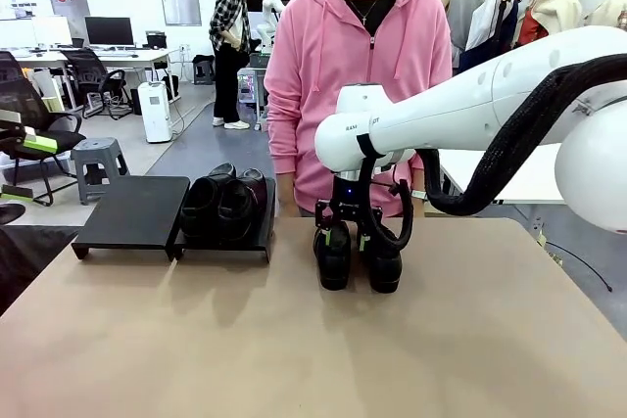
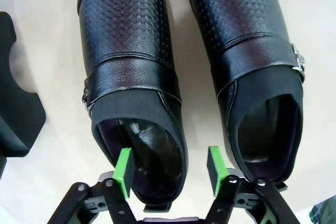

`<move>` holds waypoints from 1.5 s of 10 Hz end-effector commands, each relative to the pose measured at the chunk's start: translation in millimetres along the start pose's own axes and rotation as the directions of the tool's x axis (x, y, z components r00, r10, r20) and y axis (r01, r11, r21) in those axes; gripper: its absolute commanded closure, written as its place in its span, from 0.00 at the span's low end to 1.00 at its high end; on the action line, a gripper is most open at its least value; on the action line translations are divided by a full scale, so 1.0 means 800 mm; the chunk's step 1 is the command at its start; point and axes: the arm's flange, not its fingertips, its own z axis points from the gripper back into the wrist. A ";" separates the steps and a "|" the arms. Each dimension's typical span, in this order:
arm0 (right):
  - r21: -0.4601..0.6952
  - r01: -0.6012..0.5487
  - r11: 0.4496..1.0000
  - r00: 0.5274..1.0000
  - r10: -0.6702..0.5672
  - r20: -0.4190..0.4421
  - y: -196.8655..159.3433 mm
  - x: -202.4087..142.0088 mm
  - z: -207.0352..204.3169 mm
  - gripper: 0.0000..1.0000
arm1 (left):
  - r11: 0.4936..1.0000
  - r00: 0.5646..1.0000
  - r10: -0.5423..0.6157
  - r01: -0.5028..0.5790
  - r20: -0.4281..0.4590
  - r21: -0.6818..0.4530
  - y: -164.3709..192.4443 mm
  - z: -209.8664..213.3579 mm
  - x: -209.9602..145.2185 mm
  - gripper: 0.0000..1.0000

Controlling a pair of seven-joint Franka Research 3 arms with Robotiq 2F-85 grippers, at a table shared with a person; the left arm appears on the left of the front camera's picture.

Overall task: Organize the shoes by placing them on the stand.
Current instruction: Pick up one Shoe and place it in the middle of the table.

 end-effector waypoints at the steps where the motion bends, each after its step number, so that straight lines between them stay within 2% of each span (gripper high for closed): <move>1: 0.032 -0.011 0.999 0.999 0.012 -0.031 -0.006 0.004 -0.004 1.00 | 1.000 1.000 -0.006 0.006 0.003 -0.021 0.000 0.000 0.001 0.00; 7: 0.000 -0.011 1.000 0.998 0.011 -0.054 -0.012 0.010 -0.012 1.00 | 1.000 1.000 -0.006 0.006 0.003 -0.021 0.000 0.000 0.001 0.00; 9: 0.005 -0.025 1.000 0.999 0.025 -0.033 -0.020 0.008 -0.003 1.00 | 1.000 1.000 -0.006 0.006 0.003 -0.021 0.000 0.000 0.001 0.00; 10: 0.017 -0.073 0.997 0.997 0.073 -0.035 -0.025 0.000 0.008 1.00 | 1.000 1.000 -0.006 0.006 0.003 -0.021 0.000 0.000 0.001 0.00; 11: -0.005 -0.110 0.994 0.993 0.110 0.029 -0.034 -0.009 0.028 1.00 | 1.000 1.000 -0.006 0.006 0.003 -0.021 0.000 0.000 0.001 0.00; 13: 0.043 -0.310 0.950 0.950 0.308 0.057 -0.045 -0.059 0.091 1.00 | 1.000 1.000 -0.006 0.006 0.003 -0.021 0.000 0.000 0.001 0.00; 14: 0.145 -0.398 0.906 0.917 0.397 0.037 -0.056 -0.098 0.129 1.00 | 1.000 1.000 -0.006 0.006 0.003 -0.021 0.000 0.000 0.001 0.00; 15: 0.222 -0.414 0.883 0.906 0.423 0.009 -0.069 -0.136 0.151 1.00 | 1.000 1.000 -0.006 0.006 0.003 -0.021 0.000 0.000 0.001 0.00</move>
